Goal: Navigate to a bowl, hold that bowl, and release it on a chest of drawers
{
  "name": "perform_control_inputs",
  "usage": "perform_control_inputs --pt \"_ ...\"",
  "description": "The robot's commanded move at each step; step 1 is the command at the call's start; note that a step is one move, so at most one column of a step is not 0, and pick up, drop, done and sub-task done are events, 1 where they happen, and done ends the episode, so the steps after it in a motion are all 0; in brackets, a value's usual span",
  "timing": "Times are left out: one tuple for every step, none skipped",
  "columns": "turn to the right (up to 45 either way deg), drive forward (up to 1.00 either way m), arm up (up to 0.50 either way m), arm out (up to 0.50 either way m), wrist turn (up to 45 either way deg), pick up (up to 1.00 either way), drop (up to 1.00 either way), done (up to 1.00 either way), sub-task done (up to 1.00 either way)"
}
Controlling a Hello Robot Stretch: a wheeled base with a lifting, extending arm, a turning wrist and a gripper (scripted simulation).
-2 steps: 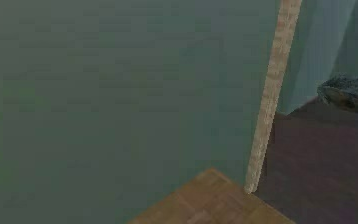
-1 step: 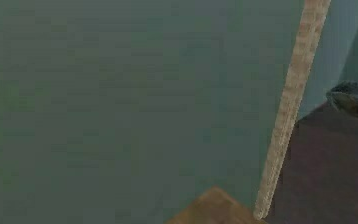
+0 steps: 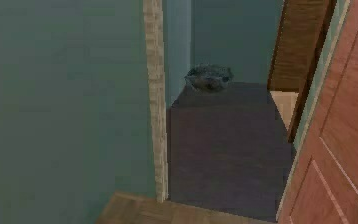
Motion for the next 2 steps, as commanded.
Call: perform_control_inputs --pt "3.0 0.00 0.00 0.00 0.0 0.00 0.00 0.00 0.00" --pt "-45.0 0.00 0.00 0.00 0.0 0.00 0.00 0.00 0.00"
